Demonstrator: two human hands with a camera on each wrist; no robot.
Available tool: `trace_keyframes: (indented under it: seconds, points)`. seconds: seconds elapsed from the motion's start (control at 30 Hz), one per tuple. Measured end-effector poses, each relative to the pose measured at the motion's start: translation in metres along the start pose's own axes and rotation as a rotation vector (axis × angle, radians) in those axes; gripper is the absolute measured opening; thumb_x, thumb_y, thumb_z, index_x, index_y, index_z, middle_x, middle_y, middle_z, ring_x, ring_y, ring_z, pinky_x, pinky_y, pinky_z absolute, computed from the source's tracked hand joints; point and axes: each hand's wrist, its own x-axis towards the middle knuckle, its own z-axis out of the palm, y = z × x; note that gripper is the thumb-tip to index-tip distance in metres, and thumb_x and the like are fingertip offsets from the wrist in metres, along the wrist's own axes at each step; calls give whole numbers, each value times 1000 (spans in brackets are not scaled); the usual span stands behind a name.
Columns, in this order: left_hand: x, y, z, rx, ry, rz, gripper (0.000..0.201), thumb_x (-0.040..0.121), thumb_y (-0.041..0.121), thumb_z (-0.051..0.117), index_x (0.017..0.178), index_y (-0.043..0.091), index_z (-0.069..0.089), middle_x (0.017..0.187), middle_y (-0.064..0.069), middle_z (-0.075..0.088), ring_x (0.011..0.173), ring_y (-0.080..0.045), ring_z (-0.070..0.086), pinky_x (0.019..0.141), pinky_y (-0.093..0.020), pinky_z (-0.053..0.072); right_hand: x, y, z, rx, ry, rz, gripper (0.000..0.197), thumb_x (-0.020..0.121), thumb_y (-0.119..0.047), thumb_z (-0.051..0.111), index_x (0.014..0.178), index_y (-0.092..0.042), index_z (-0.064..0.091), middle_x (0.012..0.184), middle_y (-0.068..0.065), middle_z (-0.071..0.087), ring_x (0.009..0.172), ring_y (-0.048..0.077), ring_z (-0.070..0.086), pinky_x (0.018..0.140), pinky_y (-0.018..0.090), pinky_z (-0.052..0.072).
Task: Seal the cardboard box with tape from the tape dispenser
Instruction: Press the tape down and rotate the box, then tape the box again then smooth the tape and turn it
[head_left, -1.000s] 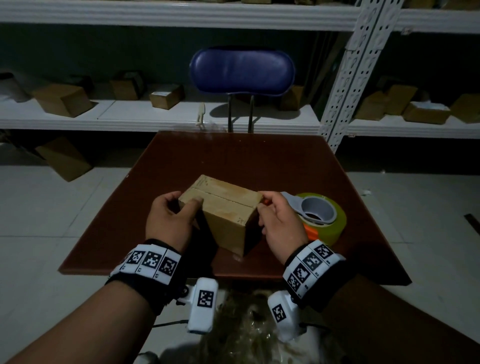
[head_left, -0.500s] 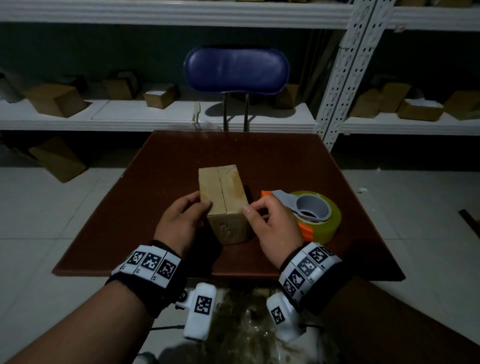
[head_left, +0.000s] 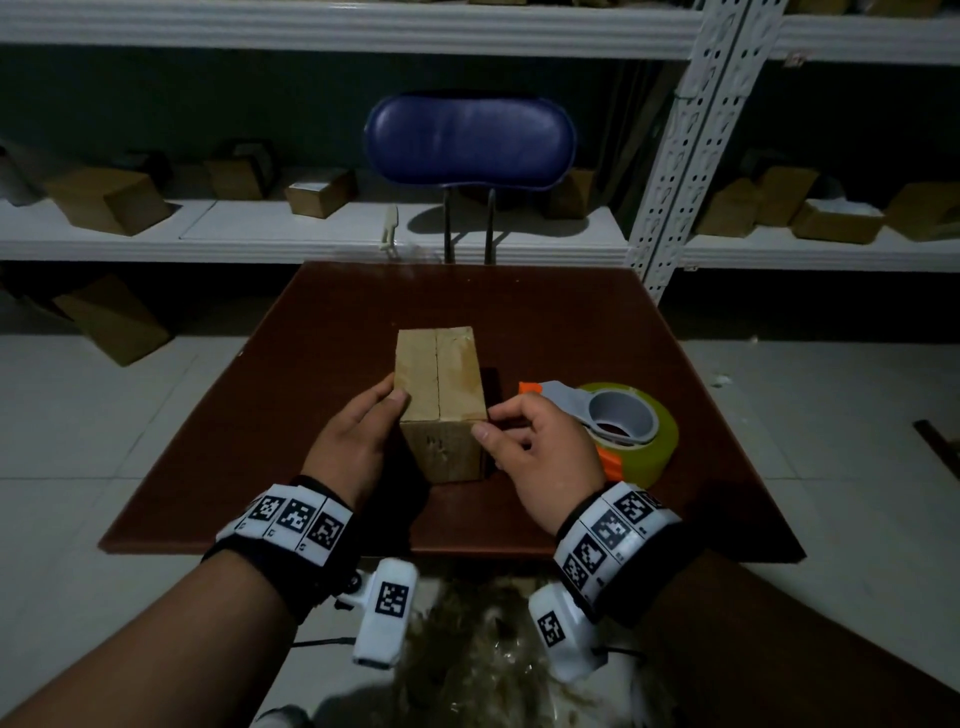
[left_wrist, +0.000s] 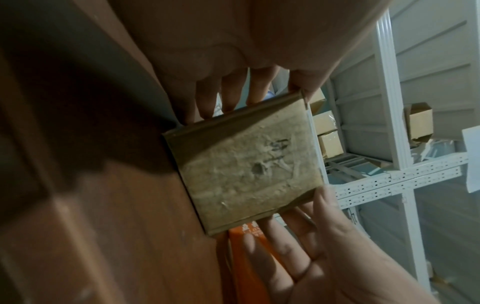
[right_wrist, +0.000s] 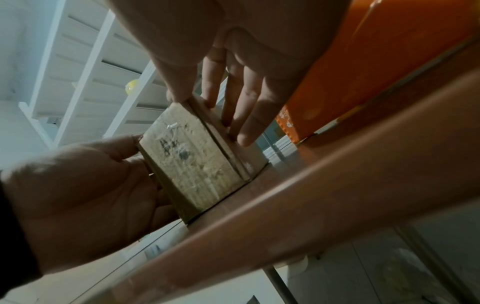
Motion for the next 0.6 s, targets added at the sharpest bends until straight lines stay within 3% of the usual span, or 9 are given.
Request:
trace_keyframes:
  seconds: [0.07, 0.13, 0.23, 0.3, 0.4, 0.53, 0.6]
  points:
    - [-1, 2, -2, 34, 12, -3, 40, 98, 38, 53, 136, 26, 57, 114, 13, 62, 95, 2, 57, 68, -10, 41, 0, -1, -1, -23, -18, 8, 26, 90, -49, 70, 110, -33, 64, 102, -11, 72, 91, 2, 69, 81, 38, 61]
    - [-1, 1, -3, 13, 8, -22, 40, 97, 41, 55, 133, 26, 61, 121, 6, 65, 99, -7, 61, 74, -19, 41, 1, -5, -6, -35, -3, -12, 35, 89, -47, 73, 118, -30, 64, 105, -12, 70, 88, 1, 68, 79, 33, 61]
    - [-5, 2, -5, 35, -7, -24, 43, 94, 50, 56, 131, 29, 61, 122, 6, 65, 107, -12, 62, 85, -27, 45, 8, -11, -22, -89, 137, -39, 45, 84, -45, 78, 122, -29, 61, 100, -11, 63, 78, 5, 64, 69, 26, 57]
    - [-4, 1, -6, 66, -4, -15, 47, 93, 52, 56, 135, 31, 58, 129, 6, 63, 114, -16, 60, 93, -32, 45, 12, -9, -34, -230, 214, -12, 52, 79, -50, 79, 123, -31, 60, 103, -8, 61, 88, 11, 63, 77, 32, 55]
    - [-3, 2, -6, 77, 1, 12, 42, 97, 45, 53, 136, 30, 58, 128, 6, 62, 105, -8, 59, 80, -22, 42, 14, -5, -49, -535, 223, 89, 70, 76, -61, 76, 136, -35, 50, 122, 1, 58, 115, 24, 57, 95, 38, 49]
    - [0, -1, -6, 80, 9, 0, 42, 94, 49, 56, 132, 32, 62, 129, 5, 64, 116, -18, 60, 100, -37, 44, 14, -1, -62, -806, 84, 232, 98, 77, -71, 67, 156, -30, 27, 147, 9, 47, 136, 33, 44, 111, 47, 37]
    - [1, -2, -5, 41, 12, 2, 41, 94, 46, 57, 131, 29, 64, 127, 4, 66, 117, -18, 60, 100, -36, 45, 13, -1, -62, -897, 6, 243, 106, 77, -74, 65, 159, -25, 19, 153, 7, 47, 140, 31, 44, 114, 48, 36]
